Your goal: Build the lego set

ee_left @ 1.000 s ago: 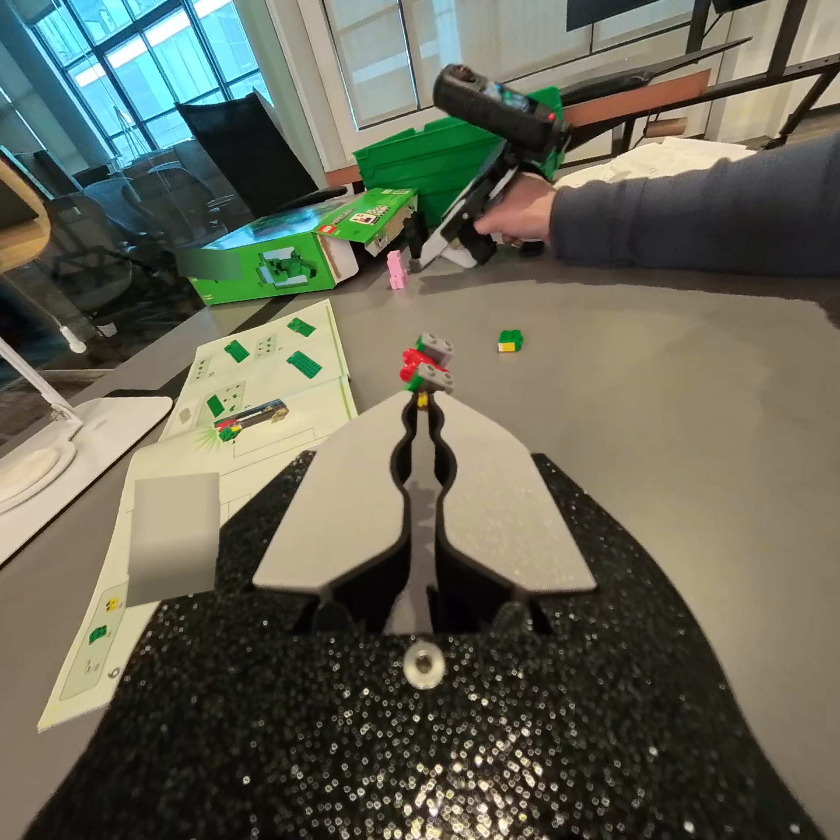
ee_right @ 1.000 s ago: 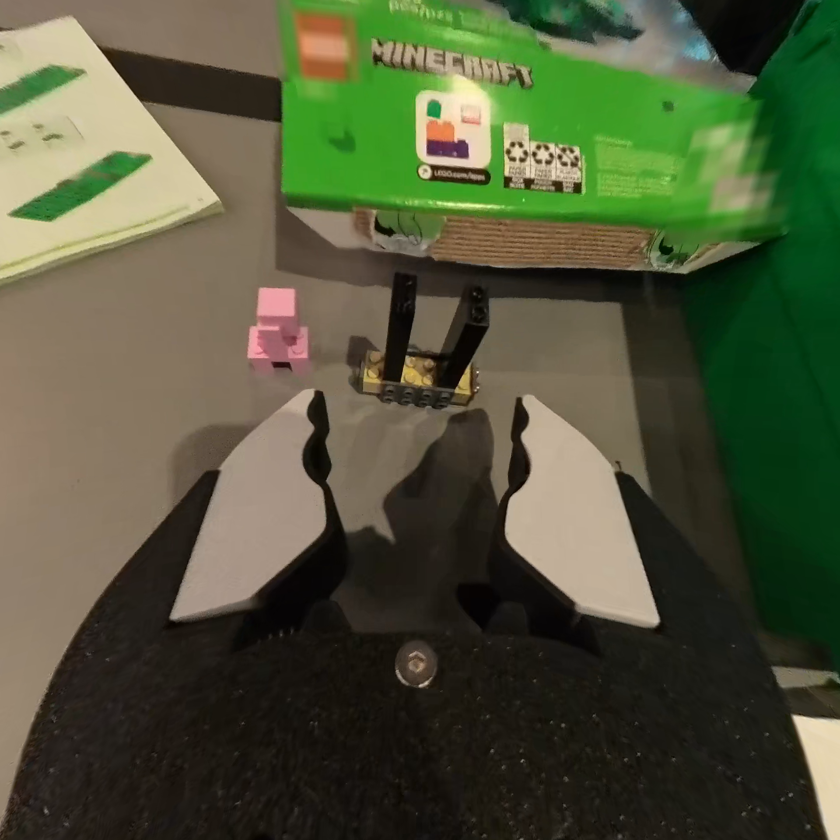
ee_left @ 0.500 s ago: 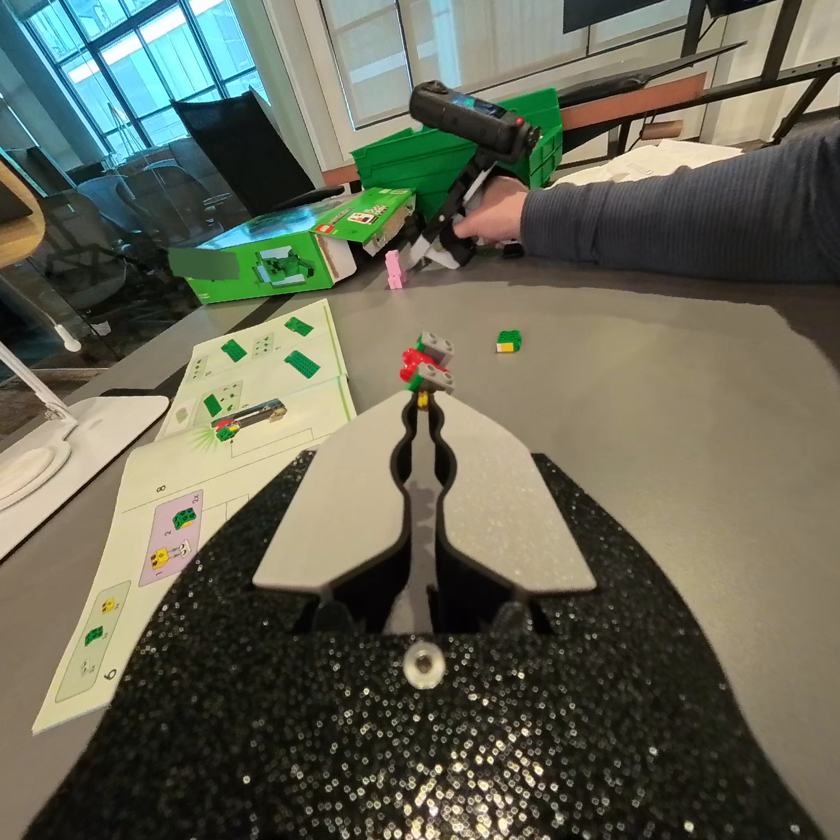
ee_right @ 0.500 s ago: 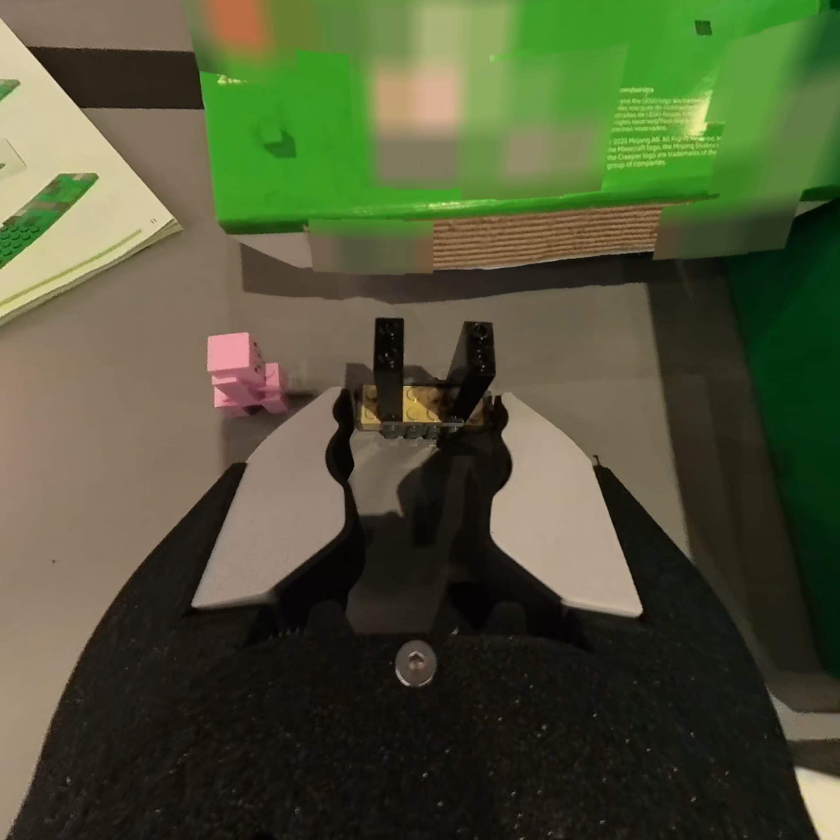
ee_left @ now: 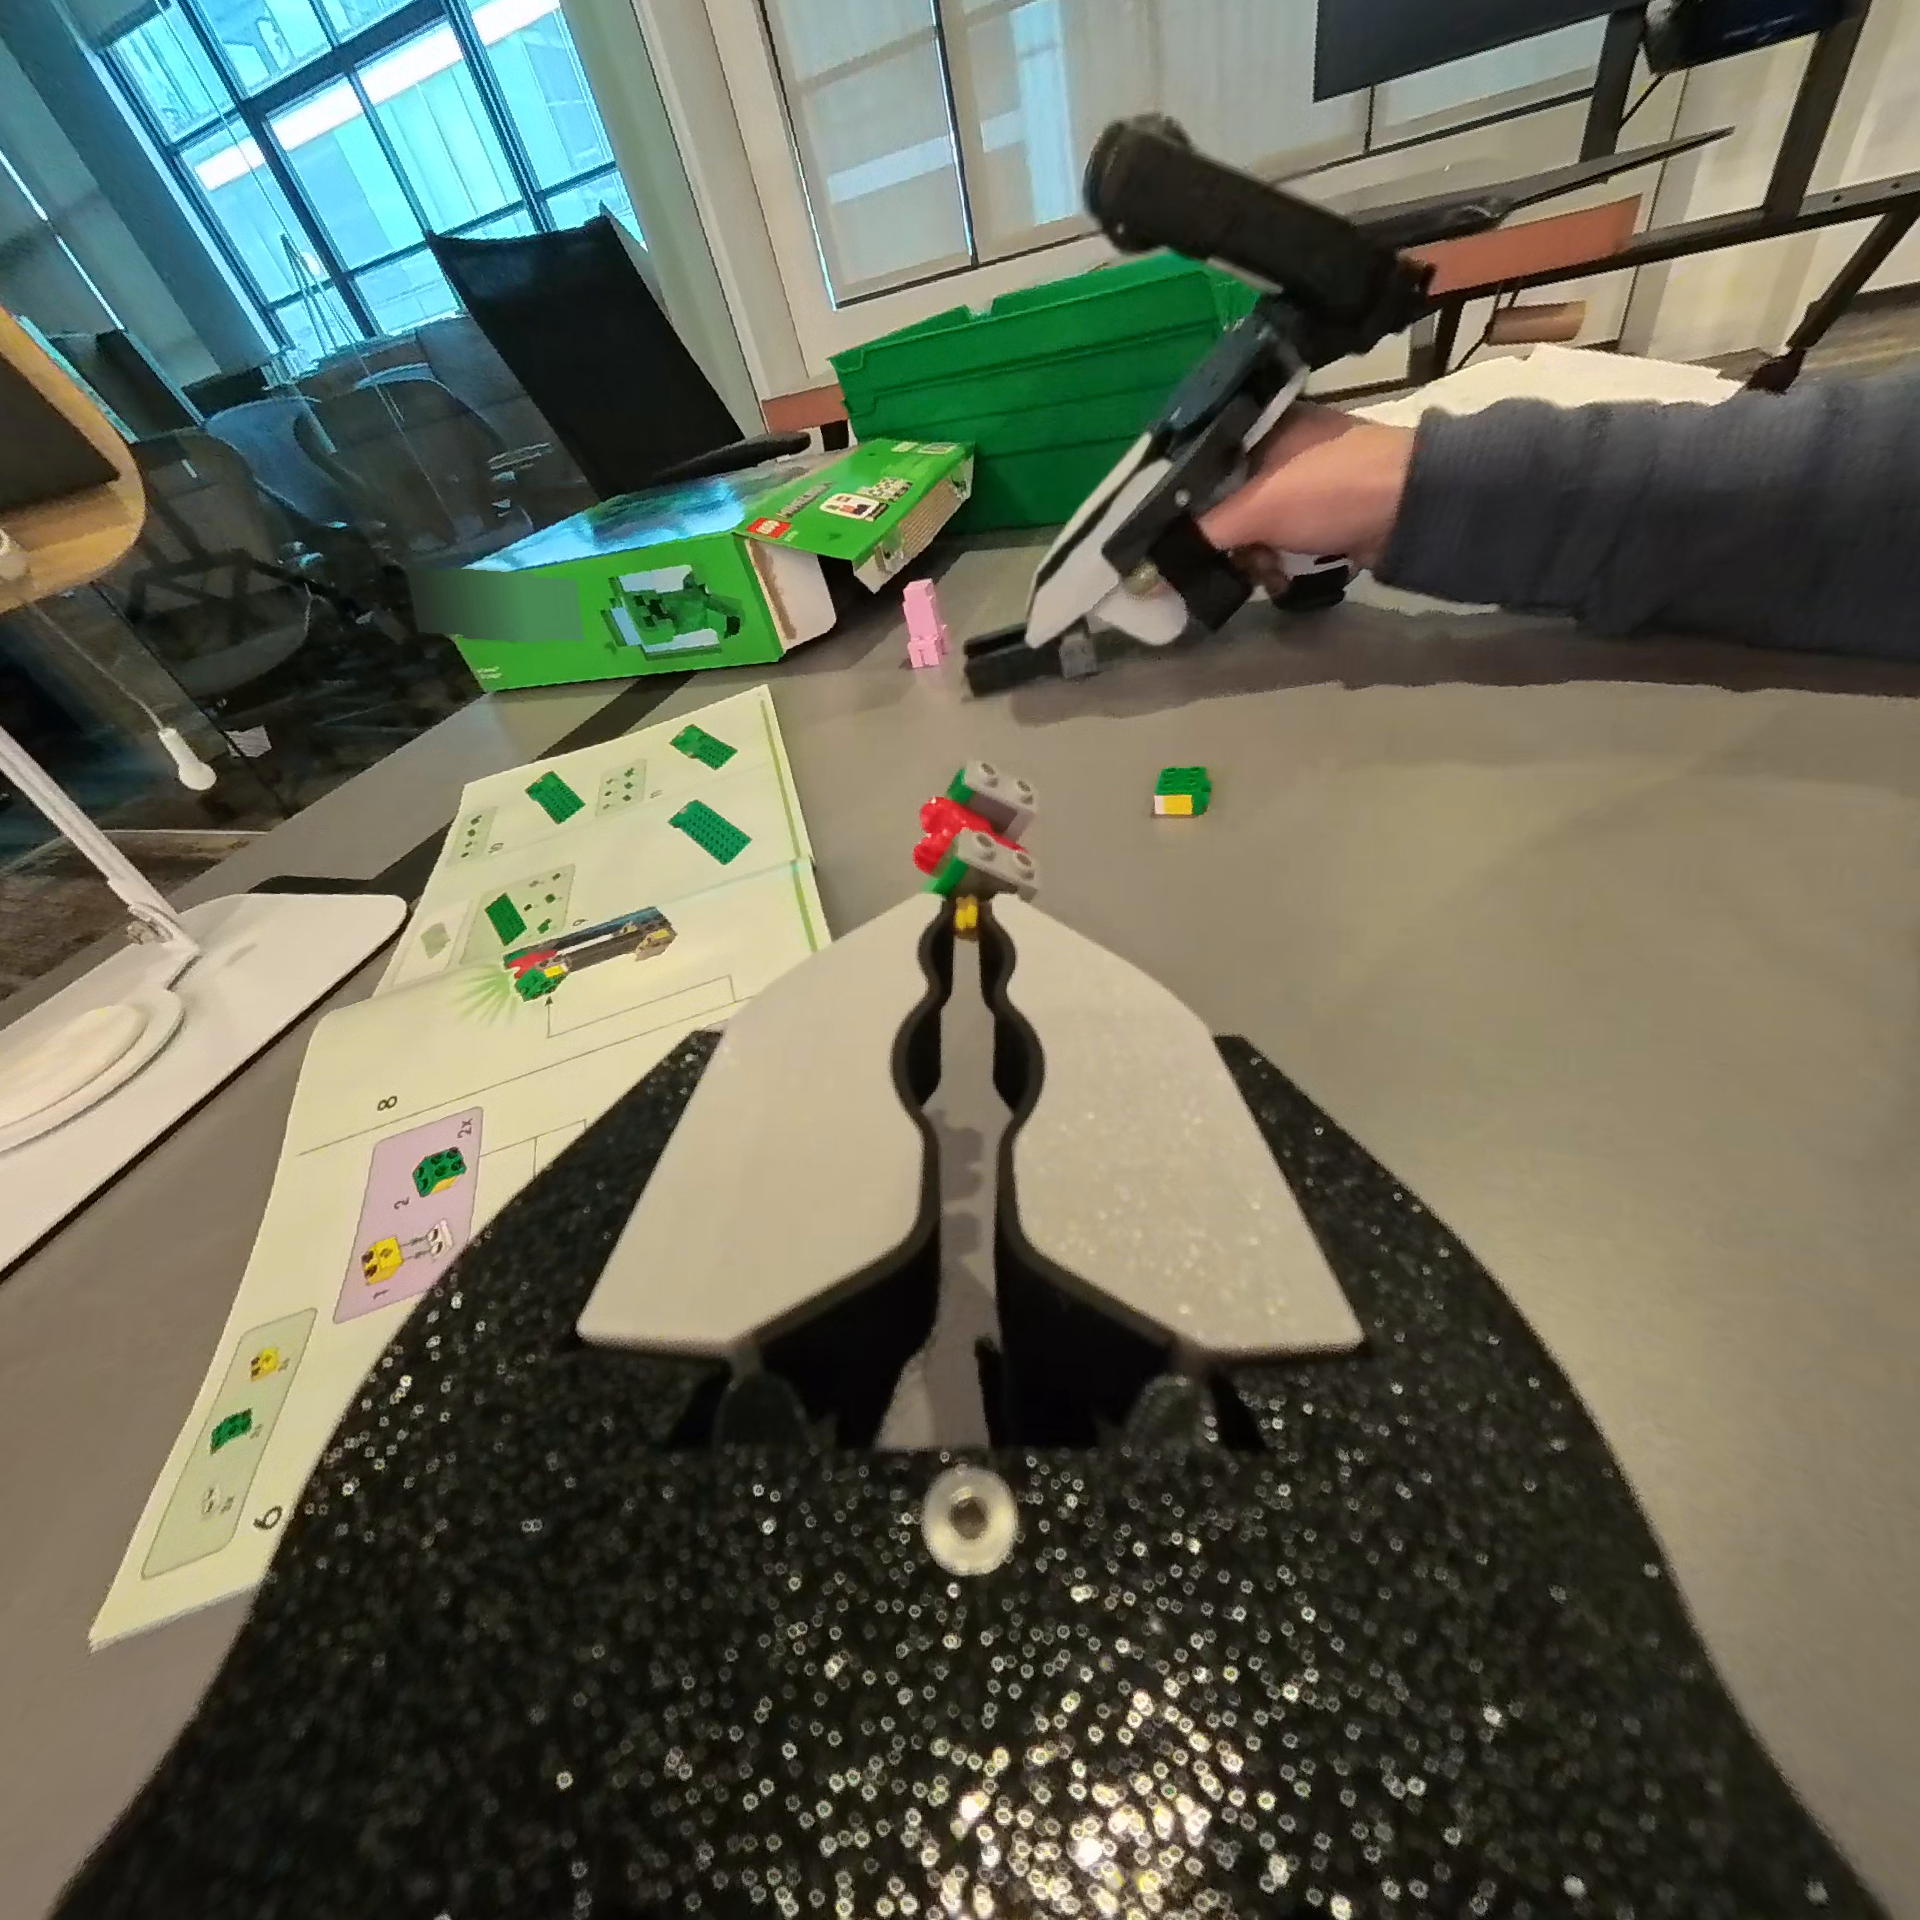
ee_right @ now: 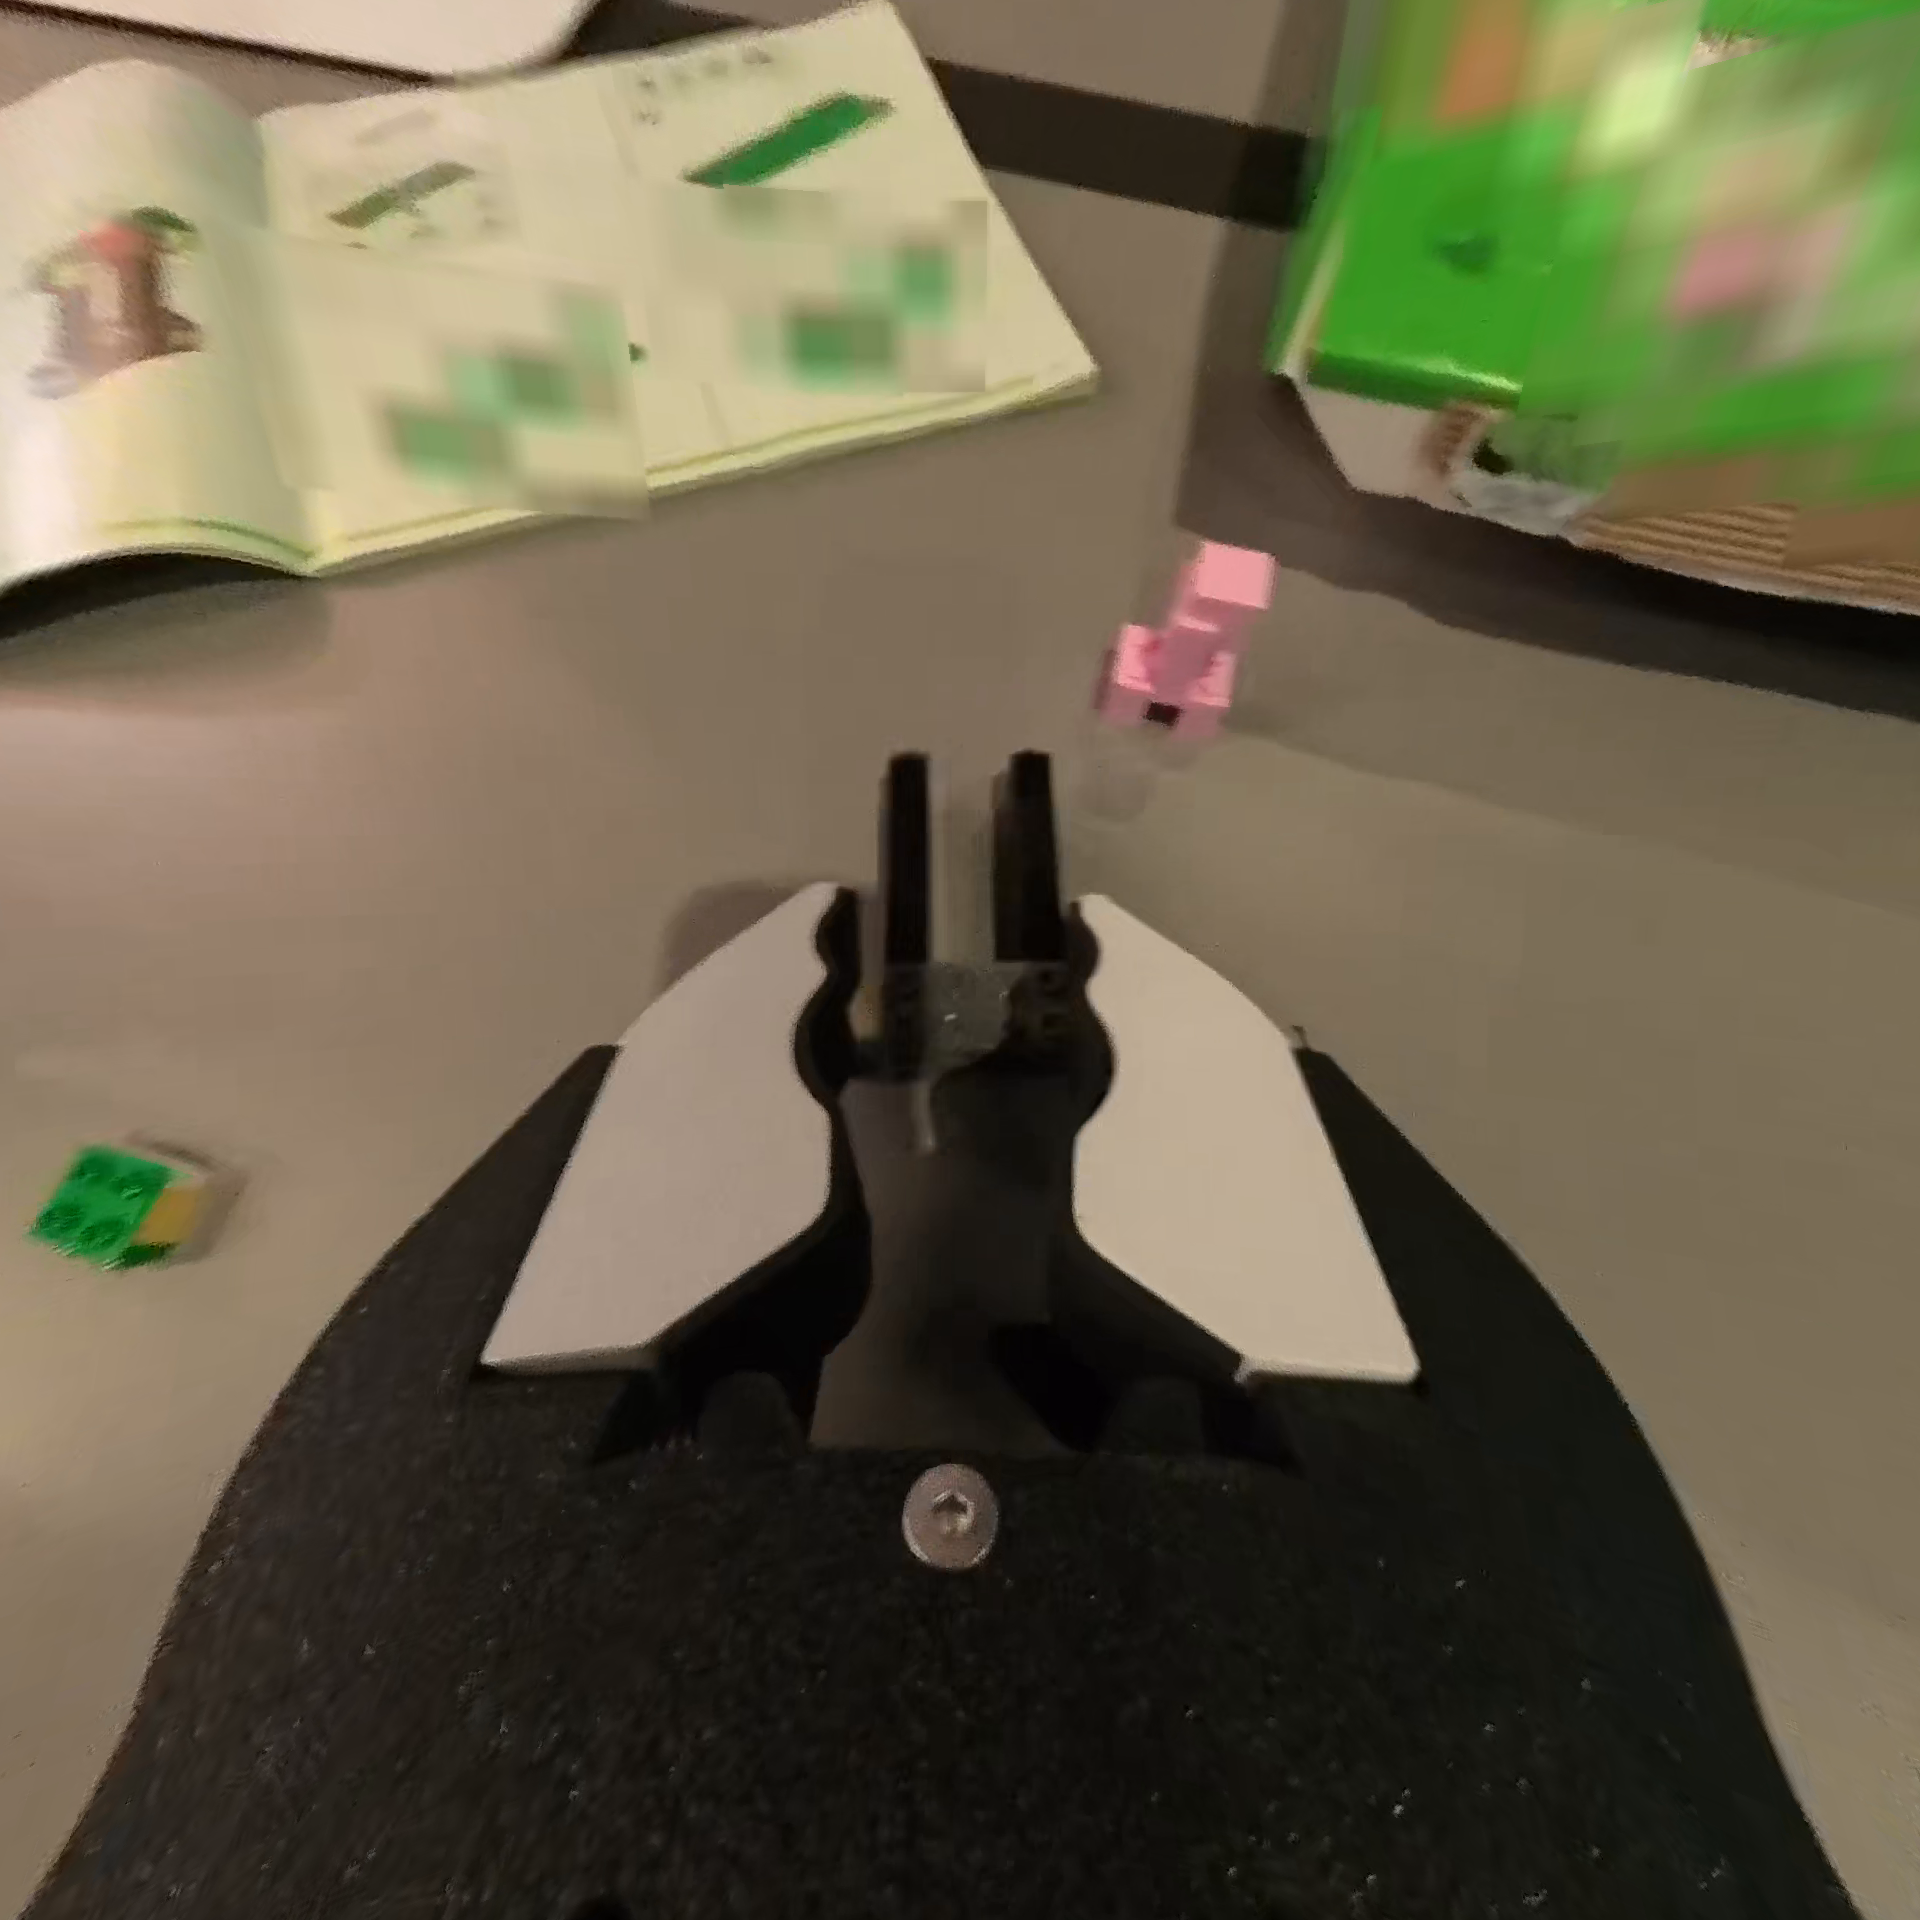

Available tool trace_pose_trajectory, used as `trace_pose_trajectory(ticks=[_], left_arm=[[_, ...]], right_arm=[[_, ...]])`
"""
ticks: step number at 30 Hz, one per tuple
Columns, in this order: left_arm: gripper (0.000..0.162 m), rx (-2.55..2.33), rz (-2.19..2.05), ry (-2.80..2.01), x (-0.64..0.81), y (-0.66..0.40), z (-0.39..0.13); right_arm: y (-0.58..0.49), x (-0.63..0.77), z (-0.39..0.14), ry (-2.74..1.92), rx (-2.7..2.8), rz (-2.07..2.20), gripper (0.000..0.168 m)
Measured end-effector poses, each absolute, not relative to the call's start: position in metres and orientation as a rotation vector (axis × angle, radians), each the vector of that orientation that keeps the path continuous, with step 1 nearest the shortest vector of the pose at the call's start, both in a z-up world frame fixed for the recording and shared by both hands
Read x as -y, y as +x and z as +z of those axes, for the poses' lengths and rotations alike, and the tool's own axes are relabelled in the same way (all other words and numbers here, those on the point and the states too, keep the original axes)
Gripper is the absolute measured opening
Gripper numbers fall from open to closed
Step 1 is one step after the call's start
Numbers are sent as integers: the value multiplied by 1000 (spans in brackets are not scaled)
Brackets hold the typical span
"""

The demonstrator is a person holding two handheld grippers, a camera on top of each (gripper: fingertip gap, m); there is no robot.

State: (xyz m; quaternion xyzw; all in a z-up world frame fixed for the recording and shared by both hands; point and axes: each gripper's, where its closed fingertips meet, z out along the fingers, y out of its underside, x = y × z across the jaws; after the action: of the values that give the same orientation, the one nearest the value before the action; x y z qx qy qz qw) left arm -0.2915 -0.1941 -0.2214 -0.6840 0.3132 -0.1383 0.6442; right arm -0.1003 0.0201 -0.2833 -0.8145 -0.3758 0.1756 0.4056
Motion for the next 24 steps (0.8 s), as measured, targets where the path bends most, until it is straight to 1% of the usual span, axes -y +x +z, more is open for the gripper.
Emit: trace_pose_trajectory(ticks=[1, 2, 3, 6, 11, 15, 17, 20, 24], left_arm=[[4, -715, -314, -1557, 194, -291, -221], [4, -717, -314, -1556, 194, -291, -221], [4, -720, -316, -1556, 194, -290, -221], [4, -729, -318, -1558, 194, -288, -222], [4, -732, -309, -1549, 195, -288, -220], [4, -731, -311, -1543, 195, -288, -218], [4, -735, -308, -1545, 195, -287, -219], [4, -738, -303, -1548, 195, -288, -220], [4, -733, -299, -1550, 194, -290, -221]], right_arm=[[-107, -14, -278, -2017, 983, 492, 32], [-114, -8, -273, -1984, 1010, 526, 32], [-121, -2, -270, -1949, 1056, 547, 34], [-128, 5, -271, -1906, 1158, 464, 46], [-105, -6, -262, -1867, 1170, 347, 39], [-85, 0, -273, -1991, 1232, 411, 15], [-84, 6, -283, -2049, 1267, 446, 10], [-92, 15, -295, -2081, 1337, 484, 6], [-115, 25, -294, -2022, 1382, 545, 6]])
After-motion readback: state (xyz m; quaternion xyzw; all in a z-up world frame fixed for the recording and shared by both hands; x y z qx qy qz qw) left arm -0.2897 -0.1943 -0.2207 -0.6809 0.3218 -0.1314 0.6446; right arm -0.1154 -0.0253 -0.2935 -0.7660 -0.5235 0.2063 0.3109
